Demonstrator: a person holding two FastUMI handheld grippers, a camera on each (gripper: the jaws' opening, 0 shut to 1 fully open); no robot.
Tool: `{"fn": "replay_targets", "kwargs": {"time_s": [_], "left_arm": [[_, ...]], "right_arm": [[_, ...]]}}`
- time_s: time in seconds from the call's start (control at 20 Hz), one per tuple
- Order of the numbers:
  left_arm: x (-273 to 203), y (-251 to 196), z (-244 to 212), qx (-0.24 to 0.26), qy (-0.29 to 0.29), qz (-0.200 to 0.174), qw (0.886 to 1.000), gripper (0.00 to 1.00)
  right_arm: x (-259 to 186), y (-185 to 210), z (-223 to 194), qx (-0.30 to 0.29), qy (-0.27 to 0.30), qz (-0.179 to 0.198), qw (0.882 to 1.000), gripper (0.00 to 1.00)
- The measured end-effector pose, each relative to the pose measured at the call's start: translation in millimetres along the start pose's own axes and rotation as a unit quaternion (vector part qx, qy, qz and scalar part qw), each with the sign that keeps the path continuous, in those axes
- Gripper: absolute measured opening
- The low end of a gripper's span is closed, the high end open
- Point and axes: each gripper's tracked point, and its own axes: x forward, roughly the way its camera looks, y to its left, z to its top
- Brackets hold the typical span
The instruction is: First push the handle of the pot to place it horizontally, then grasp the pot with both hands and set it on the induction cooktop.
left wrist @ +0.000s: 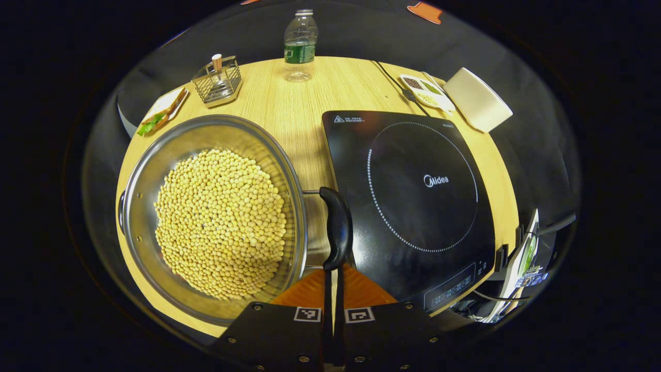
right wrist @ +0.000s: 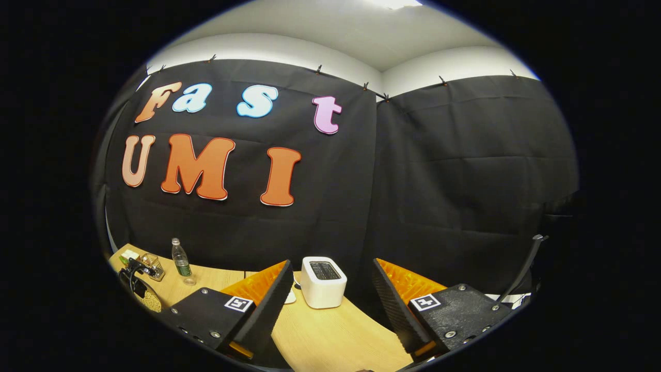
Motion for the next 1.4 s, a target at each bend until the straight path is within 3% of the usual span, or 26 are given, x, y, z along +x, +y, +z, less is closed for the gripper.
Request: {"fn": "replay_targets", "kwargs": {"time_s": [0.4, 0.65, 0.85, 1.1, 1.4], "left_arm": [[6, 1, 20, -0.010, -0.017, 0.004, 1.000, 0.02], [-13, 5, 22, -0.008, -0.058, 0.022, 0.998, 0.02], [-42, 19, 23, -0.015, -0.108, 0.049, 0.993, 0.03], [-75, 46, 0, -0.074, -0.143, 0.092, 0.983, 0.02], [-120, 95, -47, -0.165, -0.162, 0.168, 0.958, 0.02]], "right_arm": [[-4, 5, -9, -0.004, 0.013, 0.017, 1.000, 0.95], [1, 32, -30, -0.007, 0.042, 0.064, 0.997, 0.95], [8, 68, -44, -0.016, 0.060, 0.126, 0.990, 0.95], [11, 133, -64, -0.020, 0.089, 0.239, 0.967, 0.95], [-9, 201, -104, -0.029, 0.148, 0.362, 0.920, 0.95]]}}
